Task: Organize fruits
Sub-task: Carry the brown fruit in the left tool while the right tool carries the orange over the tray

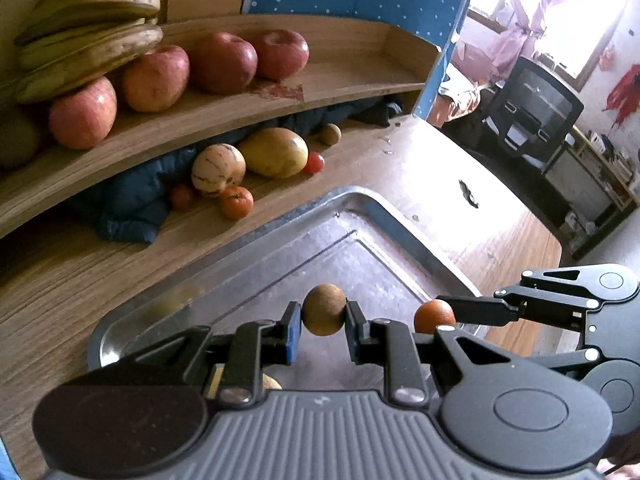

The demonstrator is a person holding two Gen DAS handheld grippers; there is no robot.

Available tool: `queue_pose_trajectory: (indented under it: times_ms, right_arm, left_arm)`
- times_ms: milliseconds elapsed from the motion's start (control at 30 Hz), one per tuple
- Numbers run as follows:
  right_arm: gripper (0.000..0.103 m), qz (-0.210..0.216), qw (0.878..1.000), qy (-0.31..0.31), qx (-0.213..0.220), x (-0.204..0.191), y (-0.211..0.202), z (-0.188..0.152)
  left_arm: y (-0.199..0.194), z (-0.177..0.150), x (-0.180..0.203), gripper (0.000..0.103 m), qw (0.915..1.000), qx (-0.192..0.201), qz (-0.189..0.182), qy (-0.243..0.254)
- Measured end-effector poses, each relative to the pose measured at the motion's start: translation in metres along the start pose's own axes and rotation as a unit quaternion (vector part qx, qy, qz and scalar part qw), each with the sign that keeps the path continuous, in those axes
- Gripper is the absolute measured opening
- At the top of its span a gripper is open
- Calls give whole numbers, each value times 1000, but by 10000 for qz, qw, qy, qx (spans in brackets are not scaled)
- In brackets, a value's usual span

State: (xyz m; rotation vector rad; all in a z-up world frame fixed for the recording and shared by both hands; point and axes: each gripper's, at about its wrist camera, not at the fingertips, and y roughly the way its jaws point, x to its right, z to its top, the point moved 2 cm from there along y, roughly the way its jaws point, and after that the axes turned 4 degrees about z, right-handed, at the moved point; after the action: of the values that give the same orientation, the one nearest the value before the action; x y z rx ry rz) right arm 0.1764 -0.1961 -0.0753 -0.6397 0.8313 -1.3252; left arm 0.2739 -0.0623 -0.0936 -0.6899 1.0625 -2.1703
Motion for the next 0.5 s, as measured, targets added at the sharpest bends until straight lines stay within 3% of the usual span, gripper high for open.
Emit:
queue_pose_trajectory:
  times_ms: [500]
  right_arm:
    - [34, 181, 9988, -240, -382, -7, 6, -17]
  left_arm:
    - [5, -9, 7, 26, 9989, -302, 42, 358]
